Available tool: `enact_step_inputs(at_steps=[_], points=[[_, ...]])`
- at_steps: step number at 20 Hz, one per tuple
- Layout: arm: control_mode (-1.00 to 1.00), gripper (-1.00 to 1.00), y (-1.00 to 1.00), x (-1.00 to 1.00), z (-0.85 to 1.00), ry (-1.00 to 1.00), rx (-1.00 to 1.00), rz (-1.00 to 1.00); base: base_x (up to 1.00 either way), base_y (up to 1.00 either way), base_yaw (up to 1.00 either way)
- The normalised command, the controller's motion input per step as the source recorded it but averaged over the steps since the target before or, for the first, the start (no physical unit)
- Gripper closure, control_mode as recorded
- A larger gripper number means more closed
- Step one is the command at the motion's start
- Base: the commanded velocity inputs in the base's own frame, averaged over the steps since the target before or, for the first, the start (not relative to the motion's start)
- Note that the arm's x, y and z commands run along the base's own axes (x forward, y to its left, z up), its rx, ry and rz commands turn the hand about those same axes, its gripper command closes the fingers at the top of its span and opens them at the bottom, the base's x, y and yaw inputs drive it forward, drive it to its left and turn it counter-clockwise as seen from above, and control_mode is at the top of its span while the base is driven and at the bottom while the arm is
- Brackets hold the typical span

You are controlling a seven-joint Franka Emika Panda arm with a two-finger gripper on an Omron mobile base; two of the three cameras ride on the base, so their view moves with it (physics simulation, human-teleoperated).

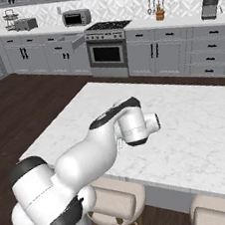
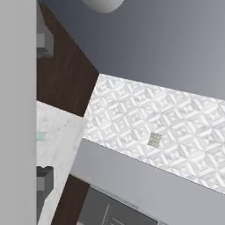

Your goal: Take a straw from the drawer in front and place it inside the glass cup on the dining counter.

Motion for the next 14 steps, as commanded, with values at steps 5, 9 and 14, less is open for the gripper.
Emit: enact_step_inputs(at_steps=[5,9,14], points=[[-1.00,-1.00,-0.12,-0.82,0.64,-0.10,-0.35,-0.10,0.00,0.00,0.00],[-1.00,-1.00,0.00,-0.79,0.64,-0.16,-0.41,-0.09,0.00,0.00,0.00],[-1.00,-1.00,0.01,-0.70,0.50,-0.13,-0.45,-0.06,0.00,0.00,0.00]])
